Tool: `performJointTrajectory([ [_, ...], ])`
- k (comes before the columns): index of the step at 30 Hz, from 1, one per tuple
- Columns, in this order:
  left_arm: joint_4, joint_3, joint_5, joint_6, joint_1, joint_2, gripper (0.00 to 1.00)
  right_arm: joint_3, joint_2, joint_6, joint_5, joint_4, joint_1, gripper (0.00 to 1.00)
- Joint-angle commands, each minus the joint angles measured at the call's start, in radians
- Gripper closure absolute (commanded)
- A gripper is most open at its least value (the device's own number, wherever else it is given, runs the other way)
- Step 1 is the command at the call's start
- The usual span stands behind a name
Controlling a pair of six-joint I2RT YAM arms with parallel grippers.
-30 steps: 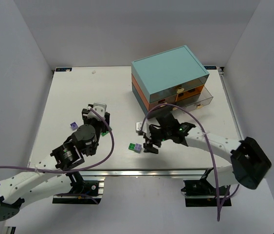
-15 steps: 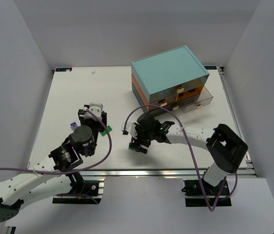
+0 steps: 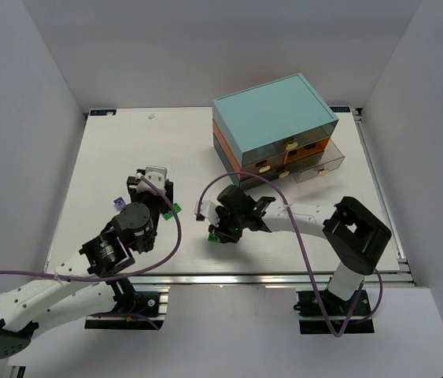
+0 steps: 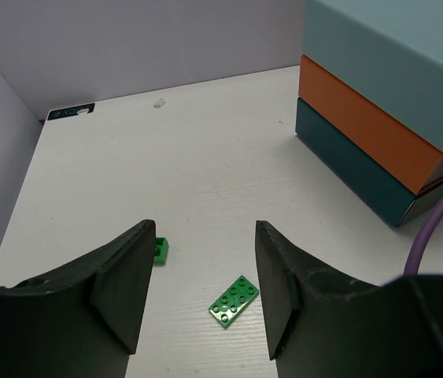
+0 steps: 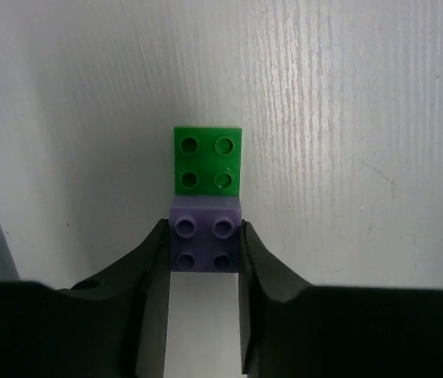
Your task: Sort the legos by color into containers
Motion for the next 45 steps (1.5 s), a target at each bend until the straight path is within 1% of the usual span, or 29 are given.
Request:
performJointTrajectory([
  [1, 0.013, -0.001, 0.005, 0.001, 0.0, 0.004, 0.37, 0.042, 0.003, -0.004, -0.027, -0.031, 0.003, 0.77],
  [2, 0.013, -0.001, 0.007, -0.001, 0.0, 0.005, 0.37, 0.043, 0.0, -0.006, -0.033, -0.04, 0.0, 0.85],
  [3, 0.016, -0.004, 0.011, -0.004, 0.0, 0.008, 0.37, 0.046, -0.004, -0.004, -0.047, -0.043, -0.003, 0.95],
  [4, 0.017, -0.008, 0.028, -0.008, 0.0, 0.012, 0.38, 0.046, -0.024, -0.002, -0.053, -0.046, -0.005, 1.0],
  [6, 0.016, -0.009, 0.059, -0.019, 0.0, 0.016, 0.39, 0.045, -0.052, 0.001, -0.081, -0.051, -0.014, 1.0],
  [8, 0.017, -0.009, 0.12, -0.045, 0.0, 0.028, 0.41, 0.056, -0.105, 0.014, -0.121, -0.061, -0.037, 1.0],
  [11, 0.019, -0.008, 0.232, -0.078, 0.0, 0.054, 0.42, 0.069, -0.199, 0.057, -0.239, -0.077, -0.112, 1.0],
  [12, 0.019, -0.006, 0.26, -0.111, 0.0, 0.061, 0.42, 0.065, -0.226, 0.071, -0.306, -0.075, -0.141, 1.0],
  [13, 0.02, 0.0, 0.289, -0.136, 0.0, 0.08, 0.42, 0.059, -0.284, 0.074, -0.335, -0.063, -0.158, 1.0],
  [14, 0.022, 0.003, 0.339, -0.15, 0.0, 0.09, 0.39, 0.03, -0.315, 0.071, -0.363, -0.052, -0.191, 1.0],
  [15, 0.017, 0.009, 0.366, -0.162, 0.0, 0.102, 0.34, 0.01, -0.351, 0.047, -0.386, -0.039, -0.215, 1.0],
  [16, 0.019, 0.012, 0.389, -0.189, 0.0, 0.111, 0.31, -0.012, -0.415, 0.034, -0.382, -0.005, -0.219, 1.0],
  [17, 0.022, 0.02, 0.439, -0.202, 0.0, 0.125, 0.27, -0.054, -0.444, 0.019, -0.376, 0.009, -0.238, 1.0],
  [18, 0.025, 0.023, 0.467, -0.215, 0.0, 0.134, 0.19, -0.073, -0.492, -0.016, -0.369, 0.014, -0.241, 1.0],
  [20, 0.034, 0.035, 0.528, -0.249, 0.0, 0.156, 0.14, -0.114, -0.53, -0.032, -0.365, 0.04, -0.267, 1.0],
  [21, 0.039, 0.04, 0.588, -0.271, 0.0, 0.163, 0.09, -0.124, -0.555, -0.054, -0.363, 0.043, -0.27, 1.0],
  [23, 0.033, 0.054, 0.654, -0.291, 0.011, 0.192, 0.06, -0.139, -0.573, -0.064, -0.369, 0.061, -0.297, 1.0],
  [25, 0.022, 0.086, 0.725, -0.329, 0.035, 0.245, 0.05, -0.159, -0.599, -0.093, -0.38, 0.07, -0.298, 1.0],
  [28, 0.02, 0.111, 0.812, -0.375, 0.072, 0.298, 0.04, -0.193, -0.627, -0.153, -0.366, 0.084, -0.304, 1.0],
  [30, 0.037, 0.111, 0.861, -0.401, 0.092, 0.32, 0.04, -0.208, -0.639, -0.162, -0.333, 0.104, -0.311, 1.0],
  [34, 0.059, 0.111, 1.025, -0.487, 0.135, 0.375, 0.04, -0.239, -0.67, -0.18, -0.317, 0.147, -0.319, 1.0],
  [40, 0.057, 0.112, 1.1, -0.55, 0.19, 0.433, 0.05, -0.27, -0.707, -0.206, -0.302, 0.181, -0.324, 1.0],
  [43, 0.089, 0.109, 1.162, -0.584, 0.212, 0.456, 0.09, -0.276, -0.713, -0.213, -0.308, 0.182, -0.325, 1.0],
  [44, 0.104, 0.111, 1.201, -0.593, 0.224, 0.473, 0.11, -0.279, -0.716, -0.213, -0.31, 0.181, -0.325, 1.0],
  [45, 0.111, 0.112, 1.218, -0.602, 0.224, 0.481, 0.16, -0.282, -0.722, -0.213, -0.311, 0.181, -0.327, 1.0],
])
